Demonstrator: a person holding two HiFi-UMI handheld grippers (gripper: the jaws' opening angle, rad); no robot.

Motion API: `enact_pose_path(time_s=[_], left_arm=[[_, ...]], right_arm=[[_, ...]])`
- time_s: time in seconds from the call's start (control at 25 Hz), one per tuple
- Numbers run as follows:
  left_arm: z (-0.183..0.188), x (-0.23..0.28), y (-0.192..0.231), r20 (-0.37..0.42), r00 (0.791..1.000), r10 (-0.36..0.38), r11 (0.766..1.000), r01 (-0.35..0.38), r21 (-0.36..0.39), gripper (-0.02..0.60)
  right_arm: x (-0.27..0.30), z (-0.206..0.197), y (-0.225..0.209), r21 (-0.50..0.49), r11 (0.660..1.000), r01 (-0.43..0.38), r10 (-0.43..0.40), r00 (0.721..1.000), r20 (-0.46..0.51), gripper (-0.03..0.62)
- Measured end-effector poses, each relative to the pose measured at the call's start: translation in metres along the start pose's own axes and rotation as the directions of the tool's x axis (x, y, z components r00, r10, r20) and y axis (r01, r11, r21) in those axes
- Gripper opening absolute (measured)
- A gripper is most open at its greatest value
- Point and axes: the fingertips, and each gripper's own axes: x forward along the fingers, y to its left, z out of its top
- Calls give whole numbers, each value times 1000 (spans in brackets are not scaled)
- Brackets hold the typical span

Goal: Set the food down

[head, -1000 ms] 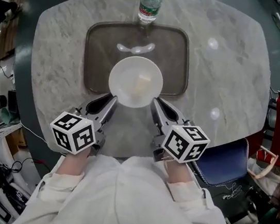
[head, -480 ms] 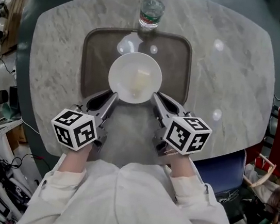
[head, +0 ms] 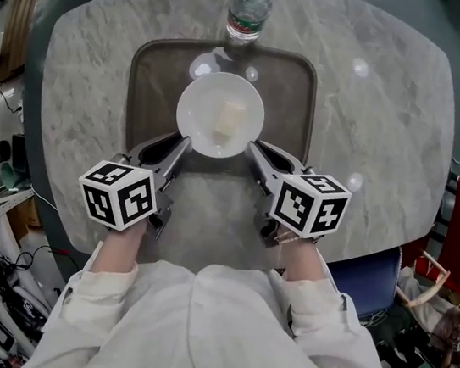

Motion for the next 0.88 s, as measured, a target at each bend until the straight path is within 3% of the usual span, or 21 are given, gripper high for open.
enact_pose_path(time_s=[0.6,0.88], left_arm=[[11,14,15,-38,999,38,999,-38,2,63],[10,19,20,-70,996,61,997,-57,54,63]], right_arm=[[15,-7,-8,-34,999,38,-42,992,-116,25],[17,-10,-10,-51,996,70,-77,986,-145,25]])
